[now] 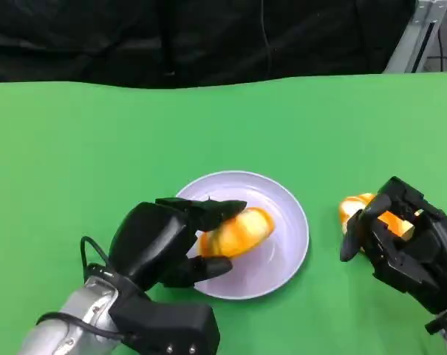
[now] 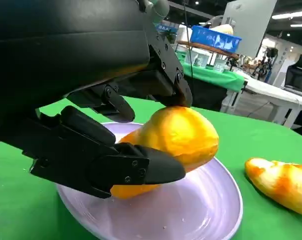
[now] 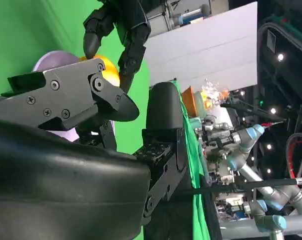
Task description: Grasp the bread from the table and place it into the plate.
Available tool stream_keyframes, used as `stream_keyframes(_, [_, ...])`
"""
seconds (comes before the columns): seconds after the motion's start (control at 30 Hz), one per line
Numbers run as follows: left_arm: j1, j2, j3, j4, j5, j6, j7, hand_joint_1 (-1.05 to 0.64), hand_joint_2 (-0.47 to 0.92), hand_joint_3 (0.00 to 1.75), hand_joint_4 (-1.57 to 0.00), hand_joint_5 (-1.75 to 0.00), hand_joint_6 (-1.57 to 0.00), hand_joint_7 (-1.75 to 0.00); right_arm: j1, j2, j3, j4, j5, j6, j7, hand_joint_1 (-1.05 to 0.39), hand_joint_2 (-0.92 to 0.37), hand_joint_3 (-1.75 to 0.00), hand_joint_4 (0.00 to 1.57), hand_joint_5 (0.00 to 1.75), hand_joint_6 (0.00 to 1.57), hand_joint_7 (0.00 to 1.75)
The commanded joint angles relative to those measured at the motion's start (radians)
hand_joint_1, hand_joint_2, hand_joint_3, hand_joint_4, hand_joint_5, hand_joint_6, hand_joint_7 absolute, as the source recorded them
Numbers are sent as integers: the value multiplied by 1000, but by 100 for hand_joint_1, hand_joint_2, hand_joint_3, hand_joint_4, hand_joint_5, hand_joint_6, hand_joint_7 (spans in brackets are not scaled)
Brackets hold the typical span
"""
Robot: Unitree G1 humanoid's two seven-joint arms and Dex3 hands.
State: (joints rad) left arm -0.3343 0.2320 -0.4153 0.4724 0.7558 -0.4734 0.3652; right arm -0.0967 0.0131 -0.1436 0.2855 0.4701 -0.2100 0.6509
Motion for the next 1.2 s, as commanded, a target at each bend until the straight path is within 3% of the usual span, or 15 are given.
stream_keyframes(0.03, [9,15,23,-17,-61,-5,-41,-85,92,67,-55,0,-50,0,5,-7,-5,-5,6,1,3,-1,-77,-92,61,175,47,156])
stream_keyframes(0.27, [15,20,39,-17,-126,-32,-81,-98,92,72,-42,0,-36,0,5,-9,-2,-12,2,7,-3,-2,-76,-93,60,175,47,157])
stream_keyframes(0.67, [32,28,64,-32,-188,-62,-128,-105,92,69,-27,0,-24,0,5,-8,-5,-6,5,3,5,0,-77,-93,59,175,46,158])
stream_keyframes(1.2, [119,18,180,-97,-247,-151,-72,-105,92,67,-27,0,-21,0,4,-13,-7,-2,4,4,13,-2,-77,-93,60,175,46,157])
